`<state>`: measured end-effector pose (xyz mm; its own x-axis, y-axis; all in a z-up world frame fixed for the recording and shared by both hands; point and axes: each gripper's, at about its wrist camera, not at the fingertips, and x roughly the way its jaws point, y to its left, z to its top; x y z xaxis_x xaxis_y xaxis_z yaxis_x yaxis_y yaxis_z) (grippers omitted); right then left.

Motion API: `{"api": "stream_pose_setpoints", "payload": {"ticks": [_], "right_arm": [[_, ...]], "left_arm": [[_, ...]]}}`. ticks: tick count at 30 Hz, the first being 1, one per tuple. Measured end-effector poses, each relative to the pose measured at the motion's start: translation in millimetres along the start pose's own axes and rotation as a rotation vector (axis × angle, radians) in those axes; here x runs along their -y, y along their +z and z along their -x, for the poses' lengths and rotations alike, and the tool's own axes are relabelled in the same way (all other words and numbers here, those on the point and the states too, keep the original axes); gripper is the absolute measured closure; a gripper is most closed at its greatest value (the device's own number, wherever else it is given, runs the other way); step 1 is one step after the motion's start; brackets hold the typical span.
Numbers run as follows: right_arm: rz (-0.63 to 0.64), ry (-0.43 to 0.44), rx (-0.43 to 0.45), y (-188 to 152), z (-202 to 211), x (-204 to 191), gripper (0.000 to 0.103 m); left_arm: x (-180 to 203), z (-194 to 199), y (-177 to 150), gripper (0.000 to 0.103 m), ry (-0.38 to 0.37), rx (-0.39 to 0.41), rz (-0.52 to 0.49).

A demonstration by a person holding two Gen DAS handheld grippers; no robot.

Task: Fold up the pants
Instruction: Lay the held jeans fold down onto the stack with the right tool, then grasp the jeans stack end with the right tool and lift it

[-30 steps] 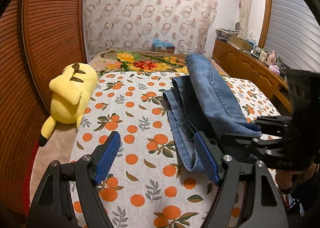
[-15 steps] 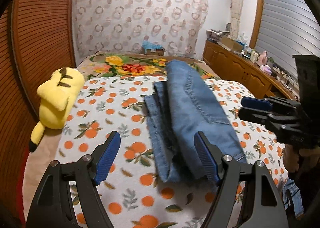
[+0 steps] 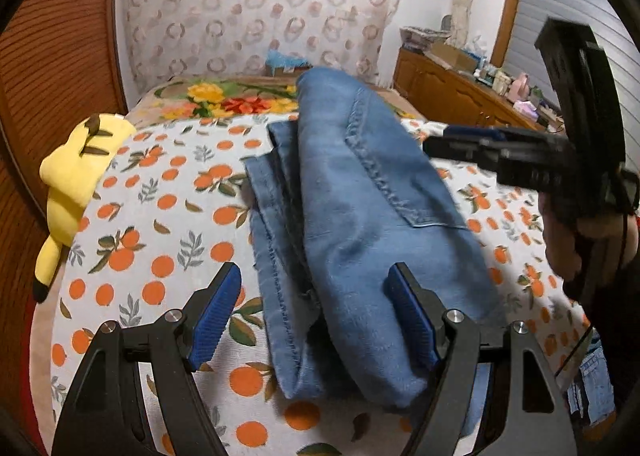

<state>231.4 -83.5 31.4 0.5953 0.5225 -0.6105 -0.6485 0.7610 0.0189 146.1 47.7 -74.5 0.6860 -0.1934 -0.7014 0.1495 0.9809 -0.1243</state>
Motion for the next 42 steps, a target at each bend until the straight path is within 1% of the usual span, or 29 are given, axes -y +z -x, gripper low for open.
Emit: {"api": "stream_pose_setpoints", "payload": {"ticks": [3,10,11,12,13,14,16,23,30,37,39,40,41,42], "right_arm": [[-0.008,-0.004,-0.013,8.8,-16.8,3.1,0.044],[0.003,0.041,-0.012,12.1,-41.5,18.4,0.041],[0.002,0.056,-0.017,11.4,-44.0,20.0,0.038],[0.001,0.057,-0.028,10.4,-46.9,23.3,0.030],[0.001,0.039,-0.051,10.3,-54.3,28.7,0.029],[0.005,0.030,-0.068,9.8,-58.9,29.9,0.028],[0.018,0.047,-0.083,11.4,-65.5,32.4,0.028],[0.024,0.144,-0.101,19.1,-80.6,40.2,0.028],[-0.003,0.188,-0.111,18.9,-92.2,53.0,0.028],[-0.013,0.194,-0.118,18.0,-96.5,51.3,0.026],[-0.019,0.199,-0.121,17.9,-96.4,51.3,0.028],[-0.022,0.202,-0.121,17.9,-96.0,50.1,0.029],[-0.022,0.204,-0.121,18.1,-96.5,49.0,0.031],[-0.022,0.206,-0.122,18.2,-96.7,48.1,0.034]], "left_arm": [[-3.7,-8.0,-3.4,0.026,0.014,-0.020,0.006],[-7.7,-18.0,-10.2,0.026,0.017,-0.041,0.015],[-8.4,-19.0,-10.4,0.026,0.015,-0.042,0.017],[-9.1,-20.3,-10.3,0.026,0.013,-0.043,0.019],[-9.4,-21.7,-10.3,0.026,0.011,-0.045,0.022],[-9.9,-22.7,-9.8,0.026,0.010,-0.046,0.024],[-11.8,-25.0,-8.9,0.026,0.006,-0.049,0.031],[-22.4,-29.8,-10.8,0.026,-0.047,-0.059,0.097],[-25.3,-33.3,-10.6,0.027,-0.075,-0.071,0.136],[-21.9,-34.6,-8.6,0.041,-0.119,-0.077,0.150],[-21.8,-34.6,-8.0,0.046,-0.138,-0.078,0.157],[-21.3,-34.5,-7.7,0.050,-0.146,-0.077,0.156],[-21.8,-35.3,-6.8,0.056,-0.157,-0.078,0.158],[-21.7,-35.6,-6.7,0.060,-0.176,-0.080,0.162]]}}
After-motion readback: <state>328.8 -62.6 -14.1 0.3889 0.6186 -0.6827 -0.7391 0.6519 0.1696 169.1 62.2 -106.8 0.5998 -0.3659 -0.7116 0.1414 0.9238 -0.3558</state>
